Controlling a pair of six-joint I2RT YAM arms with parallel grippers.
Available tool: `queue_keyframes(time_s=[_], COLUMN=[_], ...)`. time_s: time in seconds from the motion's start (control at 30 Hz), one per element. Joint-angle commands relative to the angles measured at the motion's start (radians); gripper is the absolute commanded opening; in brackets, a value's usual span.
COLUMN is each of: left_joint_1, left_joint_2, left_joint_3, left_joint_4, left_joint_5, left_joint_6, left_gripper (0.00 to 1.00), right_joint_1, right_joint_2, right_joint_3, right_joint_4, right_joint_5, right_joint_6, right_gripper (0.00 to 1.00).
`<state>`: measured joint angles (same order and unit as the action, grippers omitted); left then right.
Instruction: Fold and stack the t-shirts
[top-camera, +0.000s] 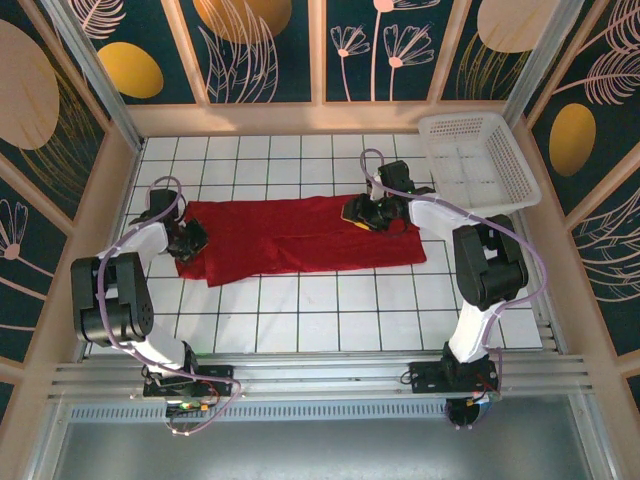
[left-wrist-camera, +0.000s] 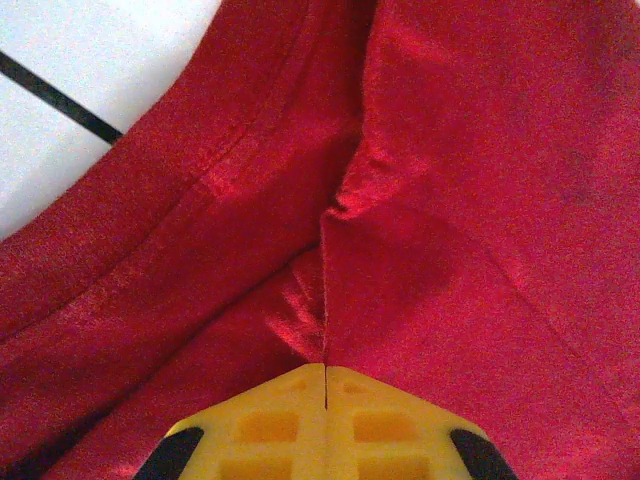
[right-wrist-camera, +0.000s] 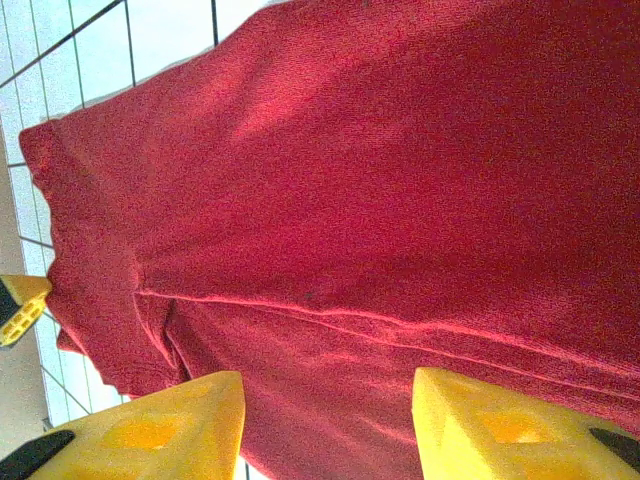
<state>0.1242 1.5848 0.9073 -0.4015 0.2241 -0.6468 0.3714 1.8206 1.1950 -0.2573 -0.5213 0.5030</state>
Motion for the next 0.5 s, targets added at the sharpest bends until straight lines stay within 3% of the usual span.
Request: queue_keyframes(time_s=[0.0,0.47], left_joint_1=[0.0,0.0], left_joint_2=[-0.028,0.121], left_joint_3=[0.055,0.235], left_joint_4=[-0.053,-0.112], left_joint_5=[-0.013,-0.103], left_joint_6=[0.005,0.033], left_gripper=[0.0,0.0], right_joint_1=[0.008,-0.009], right_joint_2=[0.011,-0.006], right_joint_3=[0.017,0.012], right_joint_4=[0.013,0.001], right_joint_5=[0.002,0.047], right_joint_6=[-0.006,-0.004], right_gripper=[0.48,0.48])
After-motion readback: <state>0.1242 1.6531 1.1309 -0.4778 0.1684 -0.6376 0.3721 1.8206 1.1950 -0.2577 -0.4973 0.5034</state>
